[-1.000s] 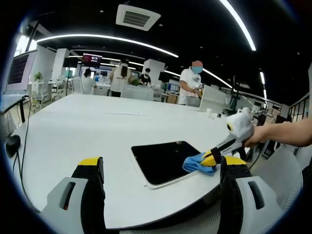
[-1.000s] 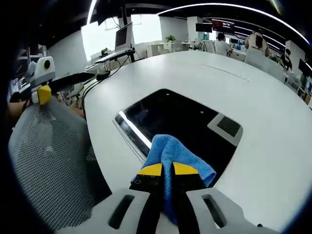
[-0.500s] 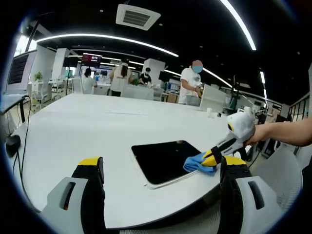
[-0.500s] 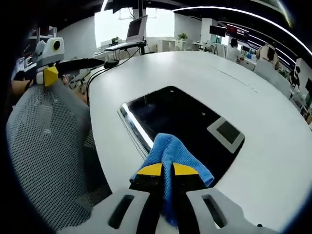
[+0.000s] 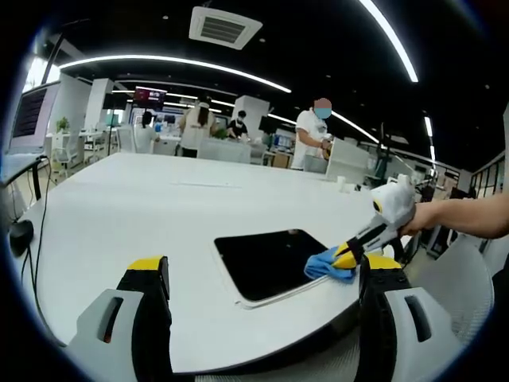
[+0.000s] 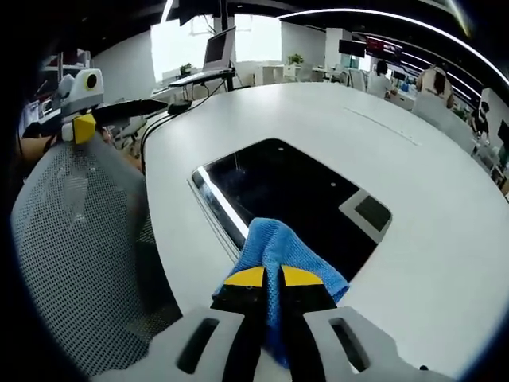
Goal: Wipe the mirror surface with the cleaning cloth until all visible marks leave the cleaned area.
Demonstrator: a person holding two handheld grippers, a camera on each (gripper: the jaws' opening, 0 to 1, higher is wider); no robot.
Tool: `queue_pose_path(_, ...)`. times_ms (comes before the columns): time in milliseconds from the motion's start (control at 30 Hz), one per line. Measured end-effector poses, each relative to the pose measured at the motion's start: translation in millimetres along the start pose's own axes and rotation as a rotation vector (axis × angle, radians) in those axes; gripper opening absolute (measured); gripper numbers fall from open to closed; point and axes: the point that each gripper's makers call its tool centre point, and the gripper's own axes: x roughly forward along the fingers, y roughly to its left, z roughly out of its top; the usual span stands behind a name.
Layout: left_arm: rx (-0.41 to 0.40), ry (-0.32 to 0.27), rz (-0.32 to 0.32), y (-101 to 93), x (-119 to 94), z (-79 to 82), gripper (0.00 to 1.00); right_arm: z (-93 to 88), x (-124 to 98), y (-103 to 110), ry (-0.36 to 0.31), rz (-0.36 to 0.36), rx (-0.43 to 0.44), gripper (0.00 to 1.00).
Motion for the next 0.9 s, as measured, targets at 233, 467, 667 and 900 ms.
queue_pose_path(233, 0.0, 0.001, -0.001, -0.1, 0, 0.0, 0.98, -9.5, -9, -11, -0.001, -0.033, 0.026, 0.0)
queue_pose_path(467, 0.0, -0.001, -0.001, -0.3, 0, 0.4, 0.98, -12.3, -13, -15, 0.007, -0.048, 0.036, 0.0)
queue_pose_path(667, 0.0, -0.005, 0.0, -0.4, 0, 1.0, 0.98, -12.2, -13, -15, -0.008, -0.054, 0.038, 0.0)
queue_pose_path(900, 0.001, -0.007, 0.0, -0.5, 0, 1.3, 0.98, -11.5, -13, -16, -0.014, -0.065, 0.046, 0.0)
